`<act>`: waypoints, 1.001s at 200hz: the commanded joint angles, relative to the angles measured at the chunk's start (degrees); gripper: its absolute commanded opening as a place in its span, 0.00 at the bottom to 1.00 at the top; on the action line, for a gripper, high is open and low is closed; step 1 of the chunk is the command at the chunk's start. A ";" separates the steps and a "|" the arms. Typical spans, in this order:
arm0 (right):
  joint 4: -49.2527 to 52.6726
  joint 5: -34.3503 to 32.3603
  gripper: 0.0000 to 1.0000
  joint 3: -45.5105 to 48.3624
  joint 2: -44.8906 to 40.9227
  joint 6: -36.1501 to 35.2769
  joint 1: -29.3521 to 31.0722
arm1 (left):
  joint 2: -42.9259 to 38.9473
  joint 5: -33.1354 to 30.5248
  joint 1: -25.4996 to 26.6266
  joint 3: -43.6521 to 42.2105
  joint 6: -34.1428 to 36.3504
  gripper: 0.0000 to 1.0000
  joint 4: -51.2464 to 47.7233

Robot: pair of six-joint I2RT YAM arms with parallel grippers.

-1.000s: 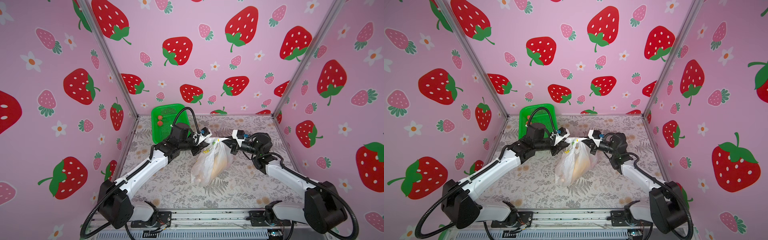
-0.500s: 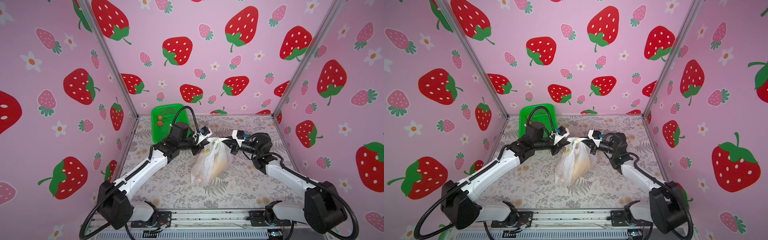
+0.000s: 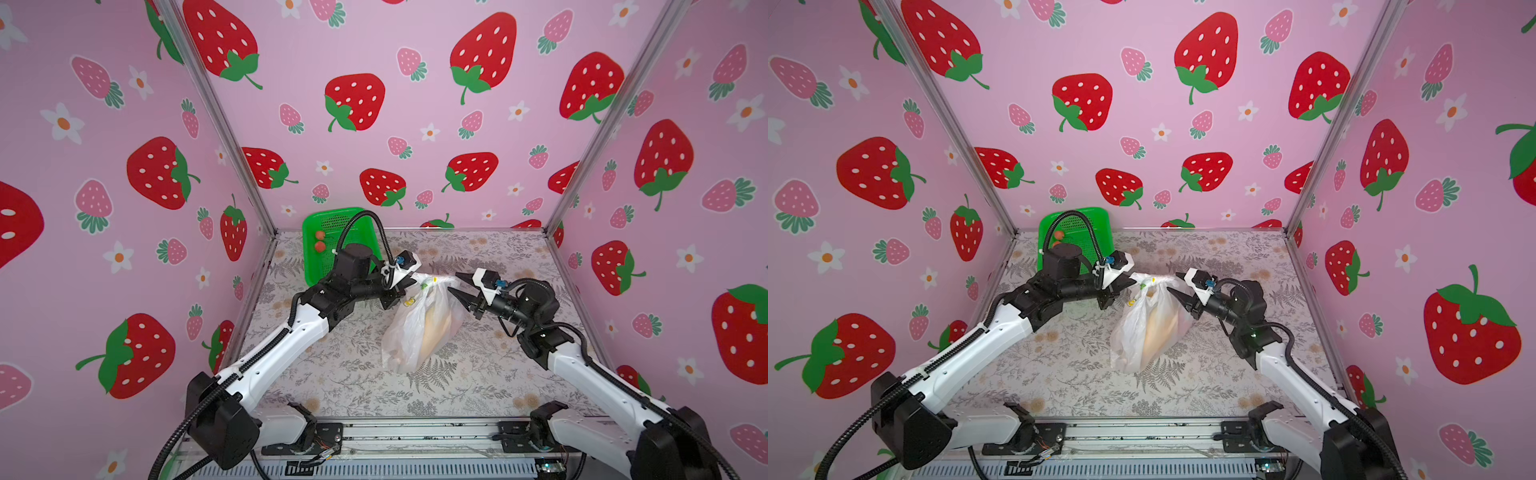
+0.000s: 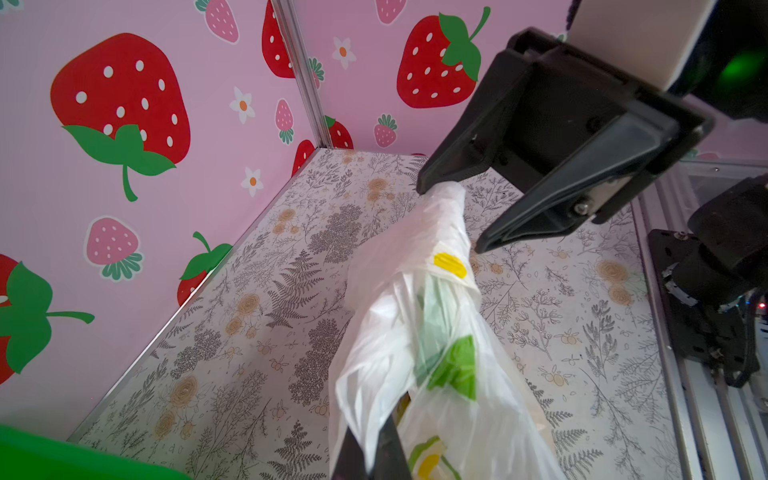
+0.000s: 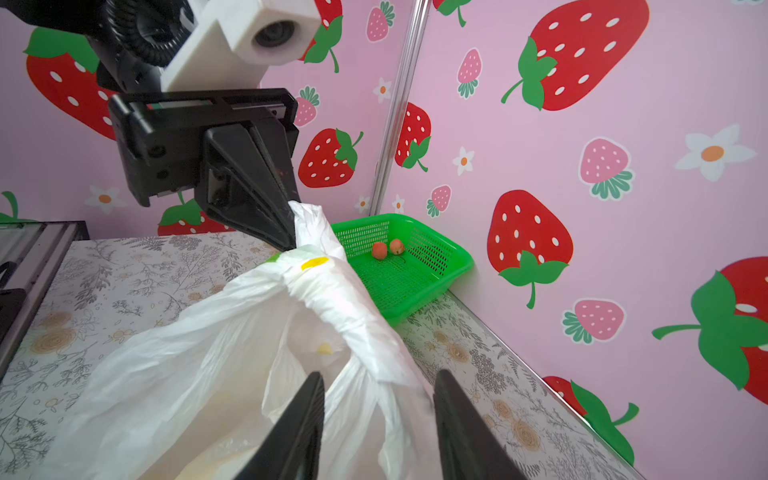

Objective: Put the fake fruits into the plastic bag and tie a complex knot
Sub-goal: 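Open the right gripper and draw it back from its handle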

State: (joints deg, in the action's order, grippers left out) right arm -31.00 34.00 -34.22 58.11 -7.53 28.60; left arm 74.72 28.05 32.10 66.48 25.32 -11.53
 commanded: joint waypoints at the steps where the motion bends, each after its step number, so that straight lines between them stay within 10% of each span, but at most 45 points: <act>1: 5.82 -5.60 0.48 1.09 -3.53 -1.07 0.00 | 0.14 0.86 -0.04 0.46 0.46 0.00 0.68; 200: 1.17 -4.43 0.40 -2.80 4.38 0.90 1.11 | 0.74 1.78 -0.07 0.78 0.34 0.00 0.54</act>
State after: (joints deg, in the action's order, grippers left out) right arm -27.42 27.94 -34.83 62.33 -6.72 29.41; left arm 75.16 28.49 32.10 66.48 25.26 -11.53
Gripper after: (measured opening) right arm 0.402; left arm 0.045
